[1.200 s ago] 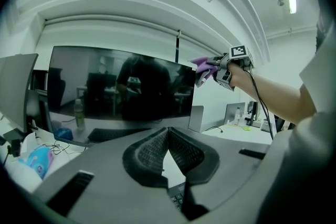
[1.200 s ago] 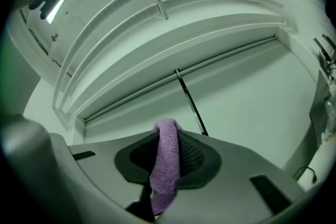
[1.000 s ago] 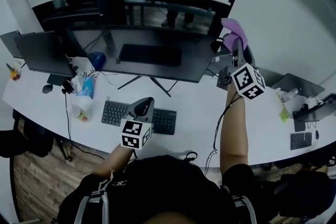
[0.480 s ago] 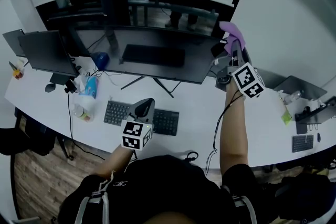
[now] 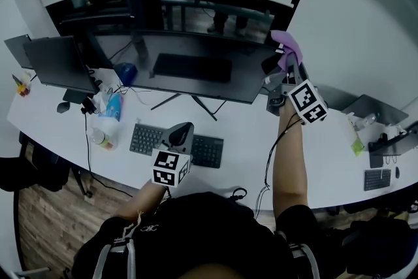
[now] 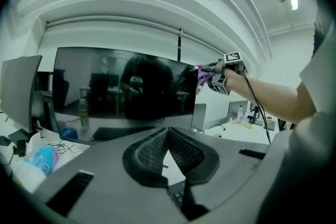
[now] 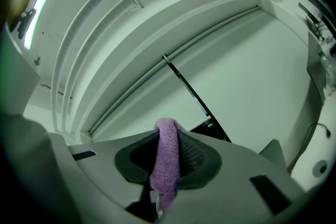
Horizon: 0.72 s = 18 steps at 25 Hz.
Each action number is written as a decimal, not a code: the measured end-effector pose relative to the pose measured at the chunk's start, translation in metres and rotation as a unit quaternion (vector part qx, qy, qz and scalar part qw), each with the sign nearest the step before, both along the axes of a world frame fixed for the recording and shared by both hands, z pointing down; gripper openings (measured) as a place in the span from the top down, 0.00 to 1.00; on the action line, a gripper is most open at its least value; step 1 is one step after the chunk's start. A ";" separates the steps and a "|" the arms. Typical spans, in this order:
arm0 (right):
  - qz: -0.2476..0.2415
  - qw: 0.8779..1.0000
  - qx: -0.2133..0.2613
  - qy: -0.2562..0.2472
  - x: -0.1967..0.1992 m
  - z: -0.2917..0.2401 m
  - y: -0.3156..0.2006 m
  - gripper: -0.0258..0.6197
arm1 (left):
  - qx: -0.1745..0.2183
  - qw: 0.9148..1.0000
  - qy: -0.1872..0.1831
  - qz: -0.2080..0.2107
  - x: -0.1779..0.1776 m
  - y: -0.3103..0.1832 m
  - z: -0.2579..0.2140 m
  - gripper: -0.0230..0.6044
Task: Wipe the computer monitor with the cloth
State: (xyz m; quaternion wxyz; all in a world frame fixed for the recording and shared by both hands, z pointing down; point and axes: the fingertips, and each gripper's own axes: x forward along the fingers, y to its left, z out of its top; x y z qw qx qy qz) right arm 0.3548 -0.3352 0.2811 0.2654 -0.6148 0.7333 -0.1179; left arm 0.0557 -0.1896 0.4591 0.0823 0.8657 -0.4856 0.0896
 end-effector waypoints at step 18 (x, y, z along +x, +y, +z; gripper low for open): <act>-0.046 0.993 -0.030 -0.107 -0.004 0.042 -0.013 0.83 | -0.009 1.000 -0.006 -0.002 0.002 -0.005 0.006 0.94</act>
